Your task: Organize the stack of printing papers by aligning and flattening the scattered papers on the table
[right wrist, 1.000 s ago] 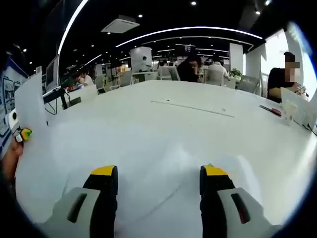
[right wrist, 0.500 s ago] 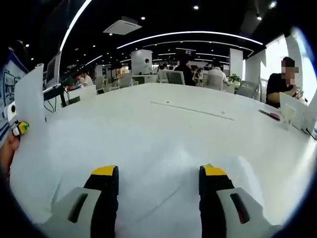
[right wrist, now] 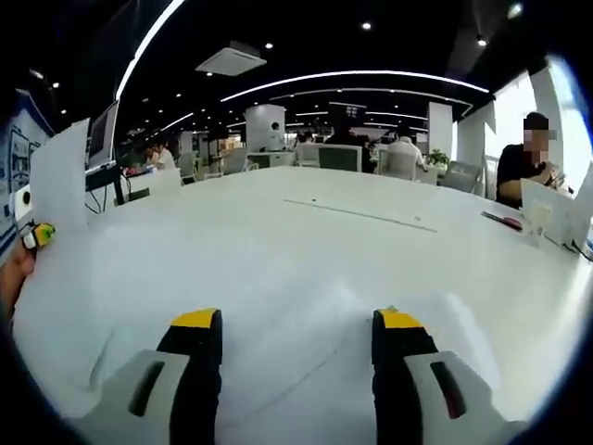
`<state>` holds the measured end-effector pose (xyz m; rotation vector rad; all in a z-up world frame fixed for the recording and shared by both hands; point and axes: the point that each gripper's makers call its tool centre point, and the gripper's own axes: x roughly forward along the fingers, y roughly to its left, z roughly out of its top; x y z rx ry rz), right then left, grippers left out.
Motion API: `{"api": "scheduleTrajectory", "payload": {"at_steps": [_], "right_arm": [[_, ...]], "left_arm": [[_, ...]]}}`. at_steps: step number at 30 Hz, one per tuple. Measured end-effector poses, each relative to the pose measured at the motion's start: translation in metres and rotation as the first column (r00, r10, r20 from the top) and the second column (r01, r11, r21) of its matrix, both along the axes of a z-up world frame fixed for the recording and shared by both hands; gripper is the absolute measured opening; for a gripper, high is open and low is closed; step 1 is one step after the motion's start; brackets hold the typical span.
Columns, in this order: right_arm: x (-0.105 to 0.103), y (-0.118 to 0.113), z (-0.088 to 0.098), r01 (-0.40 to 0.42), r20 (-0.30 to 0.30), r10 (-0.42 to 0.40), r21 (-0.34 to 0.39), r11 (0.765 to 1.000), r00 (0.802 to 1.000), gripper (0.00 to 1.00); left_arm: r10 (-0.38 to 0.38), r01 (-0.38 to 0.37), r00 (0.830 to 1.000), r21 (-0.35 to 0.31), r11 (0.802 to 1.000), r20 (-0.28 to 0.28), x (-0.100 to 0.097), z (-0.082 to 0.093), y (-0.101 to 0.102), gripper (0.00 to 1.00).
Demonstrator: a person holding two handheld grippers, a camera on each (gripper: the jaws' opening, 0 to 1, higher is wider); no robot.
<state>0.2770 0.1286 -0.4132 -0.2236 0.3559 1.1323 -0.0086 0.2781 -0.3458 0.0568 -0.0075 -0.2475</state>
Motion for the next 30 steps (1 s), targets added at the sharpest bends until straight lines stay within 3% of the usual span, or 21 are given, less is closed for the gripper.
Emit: {"api": "scheduleTrajectory", "payload": {"at_steps": [9, 21, 25, 30], "right_arm": [[-0.011, 0.0, 0.0, -0.023, 0.005, 0.023, 0.009, 1.0, 1.0, 0.52], [-0.031, 0.008, 0.001, -0.108, 0.007, 0.108, 0.013, 0.994, 0.994, 0.28], [-0.046, 0.013, 0.002, -0.169, 0.024, 0.169, 0.003, 0.986, 0.985, 0.15], [-0.045, 0.014, 0.002, -0.174, 0.029, 0.173, 0.002, 0.985, 0.984, 0.13]], "left_arm": [[0.001, -0.001, 1.0, 0.001, 1.0, 0.0, 0.0, 0.0, -0.003, 0.07], [0.001, -0.001, 1.0, 0.002, 1.0, 0.0, -0.001, 0.0, -0.003, 0.07], [0.002, -0.002, 1.0, 0.003, 1.0, 0.0, -0.001, 0.0, -0.004, 0.07], [0.001, -0.001, 1.0, 0.002, 1.0, 0.0, -0.001, 0.0, -0.004, 0.07]]}}
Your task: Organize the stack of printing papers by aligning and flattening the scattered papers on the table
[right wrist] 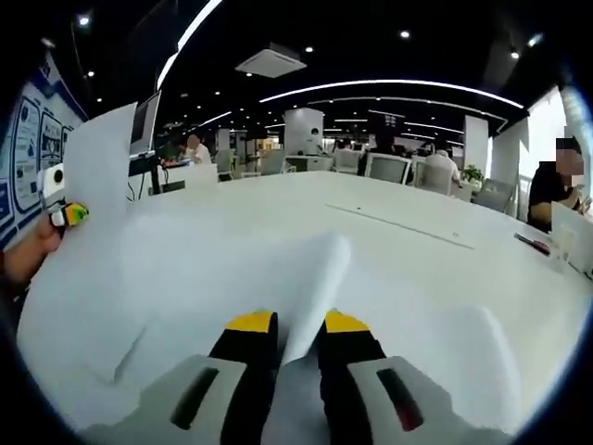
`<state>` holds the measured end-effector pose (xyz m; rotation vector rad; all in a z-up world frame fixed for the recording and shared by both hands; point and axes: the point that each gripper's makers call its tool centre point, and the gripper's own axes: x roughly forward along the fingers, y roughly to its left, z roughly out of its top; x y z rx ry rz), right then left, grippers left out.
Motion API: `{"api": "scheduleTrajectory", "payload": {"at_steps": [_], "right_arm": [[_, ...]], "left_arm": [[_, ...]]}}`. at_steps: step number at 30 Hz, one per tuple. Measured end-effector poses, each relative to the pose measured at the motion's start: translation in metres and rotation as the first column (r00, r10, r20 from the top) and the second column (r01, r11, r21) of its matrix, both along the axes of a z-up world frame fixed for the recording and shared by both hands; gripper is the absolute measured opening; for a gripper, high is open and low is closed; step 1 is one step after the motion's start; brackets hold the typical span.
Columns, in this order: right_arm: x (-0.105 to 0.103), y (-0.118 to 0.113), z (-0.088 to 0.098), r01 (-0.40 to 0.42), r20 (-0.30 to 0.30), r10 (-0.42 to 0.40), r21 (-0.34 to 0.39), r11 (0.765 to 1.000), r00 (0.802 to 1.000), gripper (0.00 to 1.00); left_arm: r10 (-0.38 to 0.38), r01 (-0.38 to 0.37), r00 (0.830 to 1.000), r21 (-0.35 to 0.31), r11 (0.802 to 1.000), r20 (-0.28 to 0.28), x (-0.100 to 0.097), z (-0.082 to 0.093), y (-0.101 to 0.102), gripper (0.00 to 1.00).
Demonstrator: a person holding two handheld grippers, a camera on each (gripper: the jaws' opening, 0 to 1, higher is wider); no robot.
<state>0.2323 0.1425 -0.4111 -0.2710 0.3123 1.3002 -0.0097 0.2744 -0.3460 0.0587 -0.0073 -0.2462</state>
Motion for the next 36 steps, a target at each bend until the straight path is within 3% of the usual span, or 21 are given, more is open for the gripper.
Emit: {"api": "scheduleTrajectory", "payload": {"at_steps": [11, 23, 27, 36], "right_arm": [[-0.01, 0.004, 0.0, -0.052, -0.004, 0.052, -0.003, 0.999, 0.999, 0.14], [-0.01, 0.007, 0.002, -0.092, 0.039, 0.092, -0.005, 0.996, 0.995, 0.03], [-0.007, 0.005, 0.02, -0.084, 0.045, 0.081, 0.085, 0.993, 0.996, 0.0], [-0.009, 0.004, 0.028, -0.078, 0.064, 0.071, 0.115, 0.99, 0.995, 0.0]], "left_arm": [[-0.001, 0.001, 1.0, 0.003, 1.0, -0.002, 0.0, 0.0, -0.001, 0.07], [-0.002, 0.002, 1.0, 0.002, 1.0, -0.001, -0.001, 0.0, -0.003, 0.07], [-0.003, 0.003, 1.0, -0.001, 1.0, -0.001, -0.001, 0.0, -0.003, 0.07], [-0.002, 0.002, 1.0, 0.0, 1.0, -0.004, 0.0, 0.0, -0.003, 0.07]]}}
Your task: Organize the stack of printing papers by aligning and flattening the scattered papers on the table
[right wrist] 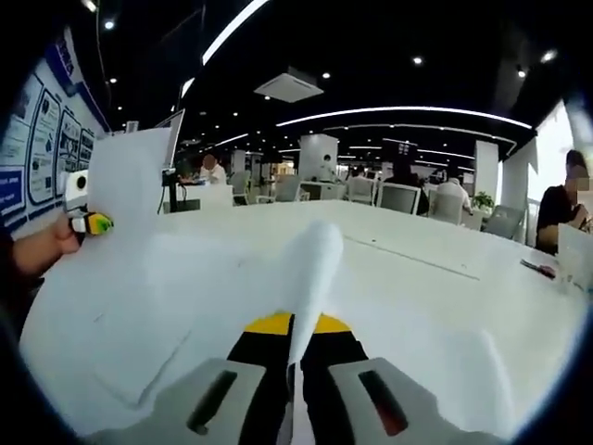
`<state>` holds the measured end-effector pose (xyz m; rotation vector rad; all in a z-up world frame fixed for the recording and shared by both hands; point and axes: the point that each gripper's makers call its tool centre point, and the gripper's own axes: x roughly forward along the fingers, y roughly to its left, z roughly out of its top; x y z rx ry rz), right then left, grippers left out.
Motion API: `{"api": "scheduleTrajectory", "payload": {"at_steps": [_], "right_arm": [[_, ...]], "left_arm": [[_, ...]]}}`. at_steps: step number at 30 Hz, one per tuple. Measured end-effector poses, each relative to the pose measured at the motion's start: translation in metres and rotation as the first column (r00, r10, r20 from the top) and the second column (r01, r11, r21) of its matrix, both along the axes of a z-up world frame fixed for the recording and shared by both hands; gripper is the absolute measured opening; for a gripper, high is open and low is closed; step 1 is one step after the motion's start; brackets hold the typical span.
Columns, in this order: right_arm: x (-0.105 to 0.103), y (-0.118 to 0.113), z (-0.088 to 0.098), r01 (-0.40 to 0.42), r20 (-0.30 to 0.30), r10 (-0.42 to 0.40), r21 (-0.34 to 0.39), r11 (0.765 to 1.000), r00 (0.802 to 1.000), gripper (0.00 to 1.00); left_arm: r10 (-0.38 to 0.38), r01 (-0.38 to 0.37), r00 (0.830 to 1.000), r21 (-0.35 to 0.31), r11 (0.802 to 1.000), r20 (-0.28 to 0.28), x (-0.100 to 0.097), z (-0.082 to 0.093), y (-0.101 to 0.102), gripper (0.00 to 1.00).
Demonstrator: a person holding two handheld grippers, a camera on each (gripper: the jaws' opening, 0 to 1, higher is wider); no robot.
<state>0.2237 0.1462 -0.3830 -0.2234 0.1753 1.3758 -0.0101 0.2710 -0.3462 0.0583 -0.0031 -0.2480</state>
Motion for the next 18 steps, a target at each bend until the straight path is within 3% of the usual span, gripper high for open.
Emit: {"api": "scheduleTrajectory", "payload": {"at_steps": [18], "right_arm": [[-0.001, -0.004, 0.021, 0.027, 0.011, -0.028, 0.057, 0.998, 1.0, 0.0]], "left_arm": [[-0.001, 0.001, 1.0, -0.005, 1.0, 0.0, 0.0, 0.0, 0.001, 0.07]]}}
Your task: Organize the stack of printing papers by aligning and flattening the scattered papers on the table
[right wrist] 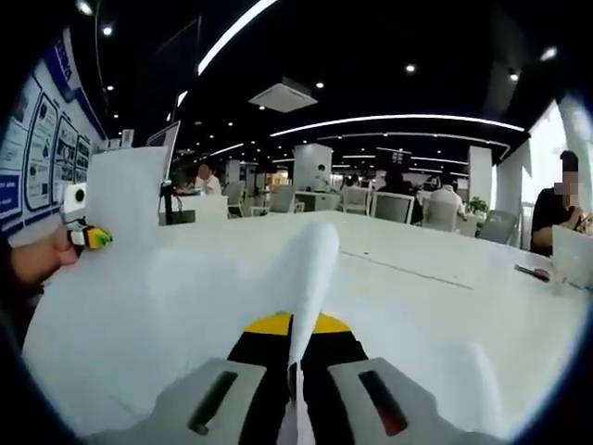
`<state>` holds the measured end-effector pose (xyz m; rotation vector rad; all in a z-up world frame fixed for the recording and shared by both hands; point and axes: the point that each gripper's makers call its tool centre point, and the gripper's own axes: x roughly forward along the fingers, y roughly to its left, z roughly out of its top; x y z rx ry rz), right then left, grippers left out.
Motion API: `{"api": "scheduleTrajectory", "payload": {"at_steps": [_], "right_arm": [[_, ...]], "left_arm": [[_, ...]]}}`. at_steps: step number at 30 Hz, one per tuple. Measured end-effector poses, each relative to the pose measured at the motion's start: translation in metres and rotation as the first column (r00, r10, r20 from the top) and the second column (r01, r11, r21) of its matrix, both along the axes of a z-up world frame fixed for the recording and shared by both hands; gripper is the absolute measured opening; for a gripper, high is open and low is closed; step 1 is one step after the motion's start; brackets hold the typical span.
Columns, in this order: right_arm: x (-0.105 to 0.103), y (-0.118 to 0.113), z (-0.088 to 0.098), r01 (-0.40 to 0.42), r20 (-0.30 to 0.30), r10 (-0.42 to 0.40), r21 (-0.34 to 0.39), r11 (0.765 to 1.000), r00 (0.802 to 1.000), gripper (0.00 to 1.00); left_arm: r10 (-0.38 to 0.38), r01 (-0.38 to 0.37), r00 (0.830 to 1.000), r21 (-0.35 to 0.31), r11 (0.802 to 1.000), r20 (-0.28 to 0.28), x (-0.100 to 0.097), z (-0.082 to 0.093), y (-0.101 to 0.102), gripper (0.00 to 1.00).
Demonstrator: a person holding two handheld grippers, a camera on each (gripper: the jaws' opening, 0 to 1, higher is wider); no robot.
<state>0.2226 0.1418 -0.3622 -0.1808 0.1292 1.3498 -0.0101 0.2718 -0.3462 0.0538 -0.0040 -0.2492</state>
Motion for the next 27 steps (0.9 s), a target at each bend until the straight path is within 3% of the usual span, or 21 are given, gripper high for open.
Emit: {"api": "scheduleTrajectory", "payload": {"at_steps": [11, 23, 27], "right_arm": [[0.0, -0.006, 0.023, 0.004, 0.009, -0.004, 0.049, 0.999, 1.0, 0.0], [0.004, -0.01, 0.027, 0.006, 0.011, -0.007, 0.056, 0.998, 1.0, 0.0], [0.003, -0.013, 0.041, 0.012, 0.028, -0.014, 0.083, 0.996, 0.999, 0.0]], "left_arm": [[0.0, 0.0, 1.0, 0.002, 1.0, -0.003, 0.0, -0.001, 0.001, 0.07], [0.0, 0.001, 1.0, 0.008, 1.0, -0.005, 0.0, -0.001, 0.002, 0.07], [0.0, 0.0, 1.0, 0.008, 1.0, -0.005, 0.001, -0.001, 0.003, 0.07]]}}
